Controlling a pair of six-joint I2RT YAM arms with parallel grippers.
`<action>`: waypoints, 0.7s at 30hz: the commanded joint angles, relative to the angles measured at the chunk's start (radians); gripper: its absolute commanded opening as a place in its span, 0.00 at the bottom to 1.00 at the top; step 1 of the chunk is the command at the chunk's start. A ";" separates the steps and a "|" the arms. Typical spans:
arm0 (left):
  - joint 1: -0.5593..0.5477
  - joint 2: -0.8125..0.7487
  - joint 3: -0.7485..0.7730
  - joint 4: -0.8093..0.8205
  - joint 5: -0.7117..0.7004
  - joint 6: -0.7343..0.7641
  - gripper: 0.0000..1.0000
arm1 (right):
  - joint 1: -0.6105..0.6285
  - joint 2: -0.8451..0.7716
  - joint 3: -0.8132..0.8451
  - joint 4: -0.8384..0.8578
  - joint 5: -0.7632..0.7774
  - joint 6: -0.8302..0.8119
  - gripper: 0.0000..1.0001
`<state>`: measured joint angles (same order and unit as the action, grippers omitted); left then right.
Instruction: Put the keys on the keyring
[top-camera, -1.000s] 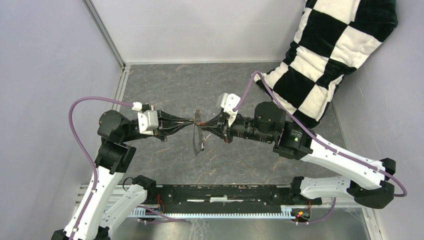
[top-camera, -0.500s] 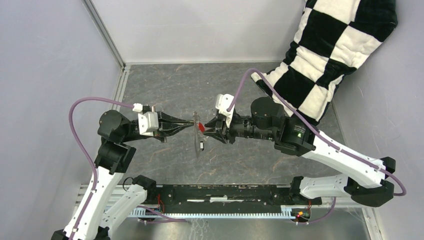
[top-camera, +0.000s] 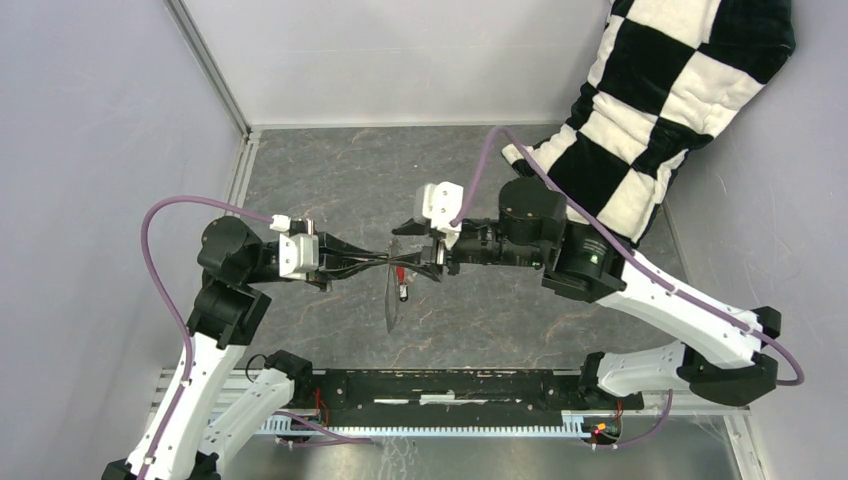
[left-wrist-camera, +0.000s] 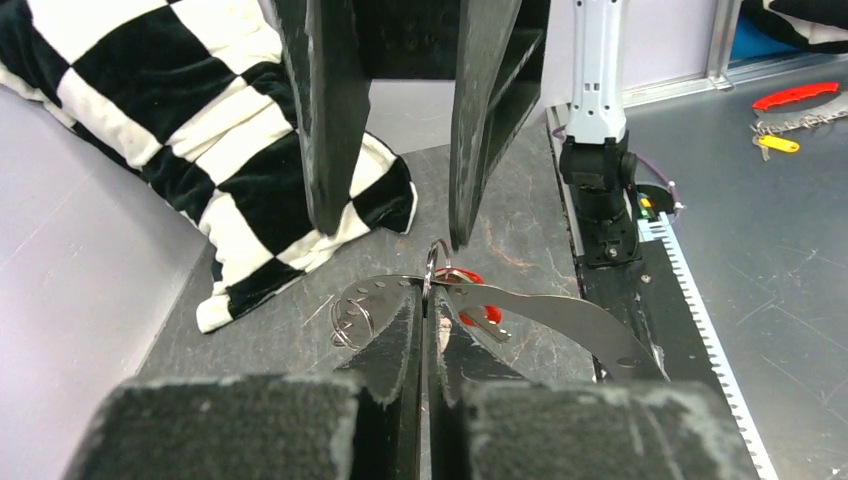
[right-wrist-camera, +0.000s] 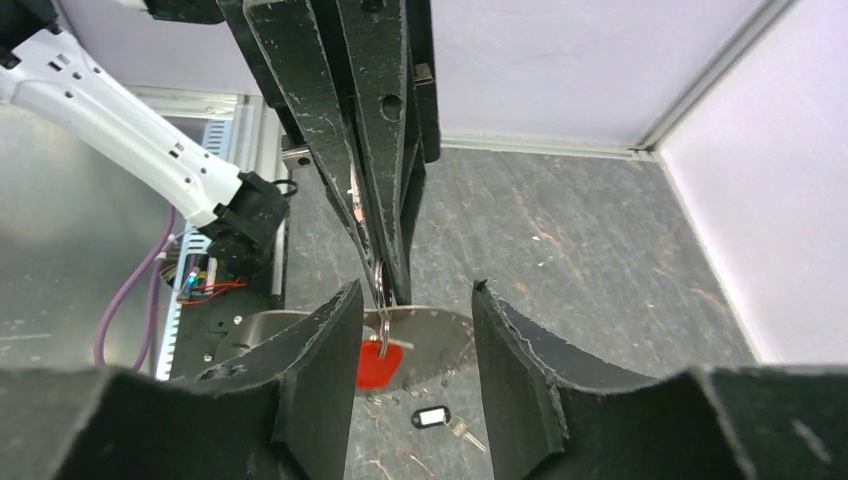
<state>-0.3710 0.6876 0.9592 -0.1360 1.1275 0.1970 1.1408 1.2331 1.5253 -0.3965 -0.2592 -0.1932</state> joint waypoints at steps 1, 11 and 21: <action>0.002 -0.005 0.053 -0.030 0.050 0.068 0.02 | -0.006 0.039 0.054 0.027 -0.105 -0.037 0.46; 0.002 -0.005 0.058 -0.034 0.063 0.071 0.02 | -0.023 0.023 0.016 0.025 -0.139 -0.017 0.15; 0.002 0.012 0.096 -0.213 0.038 0.240 0.14 | -0.025 0.075 0.111 -0.121 -0.084 -0.042 0.00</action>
<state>-0.3710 0.6895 0.9791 -0.2150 1.1625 0.2443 1.1244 1.2888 1.5463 -0.4339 -0.3912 -0.2150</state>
